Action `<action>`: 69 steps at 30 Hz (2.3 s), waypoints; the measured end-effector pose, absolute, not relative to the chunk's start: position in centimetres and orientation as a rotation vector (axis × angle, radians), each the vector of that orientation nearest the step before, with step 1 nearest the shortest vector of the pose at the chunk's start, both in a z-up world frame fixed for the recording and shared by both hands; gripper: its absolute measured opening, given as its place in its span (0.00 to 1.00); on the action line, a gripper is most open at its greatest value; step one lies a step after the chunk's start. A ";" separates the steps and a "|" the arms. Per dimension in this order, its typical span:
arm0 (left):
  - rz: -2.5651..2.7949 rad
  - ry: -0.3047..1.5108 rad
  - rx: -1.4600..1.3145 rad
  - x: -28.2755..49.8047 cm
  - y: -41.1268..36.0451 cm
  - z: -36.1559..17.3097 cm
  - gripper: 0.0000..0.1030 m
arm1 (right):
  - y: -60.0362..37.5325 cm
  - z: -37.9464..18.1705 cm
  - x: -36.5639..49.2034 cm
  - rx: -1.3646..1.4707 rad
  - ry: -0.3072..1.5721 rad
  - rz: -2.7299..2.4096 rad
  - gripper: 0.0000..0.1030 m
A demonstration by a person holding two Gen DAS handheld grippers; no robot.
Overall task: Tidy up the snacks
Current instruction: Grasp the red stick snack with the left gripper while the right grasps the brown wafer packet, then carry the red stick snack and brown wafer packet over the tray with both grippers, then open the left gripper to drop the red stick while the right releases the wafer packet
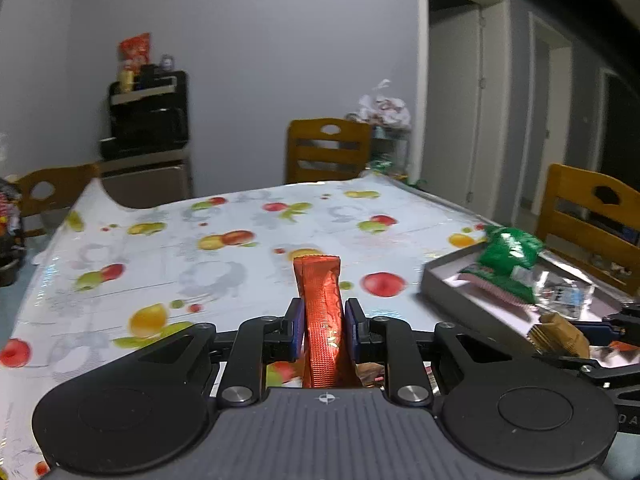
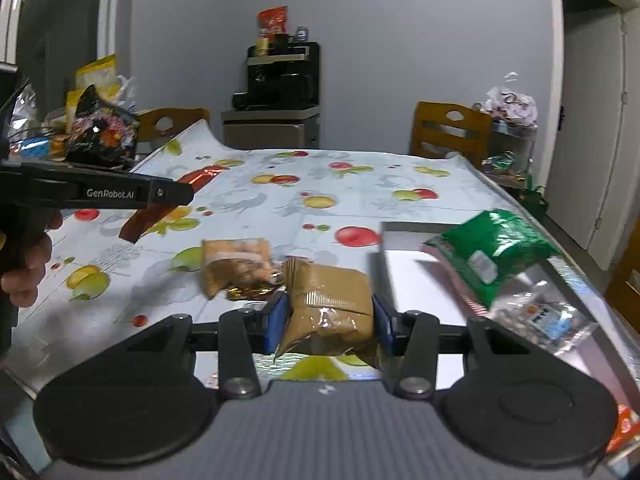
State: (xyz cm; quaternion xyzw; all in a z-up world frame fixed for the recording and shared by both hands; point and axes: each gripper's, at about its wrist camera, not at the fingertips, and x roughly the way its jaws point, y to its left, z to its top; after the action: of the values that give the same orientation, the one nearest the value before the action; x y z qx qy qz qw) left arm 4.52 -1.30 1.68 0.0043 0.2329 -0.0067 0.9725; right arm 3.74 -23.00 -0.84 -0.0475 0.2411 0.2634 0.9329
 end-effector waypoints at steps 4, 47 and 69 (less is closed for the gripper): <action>-0.073 0.479 0.024 5.7 -3.6 1.8 0.23 | -24.8 -0.7 4.1 -0.079 0.489 0.499 0.44; -0.055 0.693 0.011 19.9 -17.1 -3.8 0.23 | -29.0 -5.1 14.6 -0.148 0.679 0.445 0.44; -0.065 0.659 0.008 19.3 -16.5 -3.2 0.24 | -26.8 -4.7 16.1 -0.181 0.706 0.424 0.44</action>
State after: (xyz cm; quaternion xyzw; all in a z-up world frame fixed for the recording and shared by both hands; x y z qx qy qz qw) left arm 19.34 -16.47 -3.22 0.0040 0.3235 -0.0319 0.9457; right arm 16.13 -26.81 -4.75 -0.0881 0.3428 0.2056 0.9124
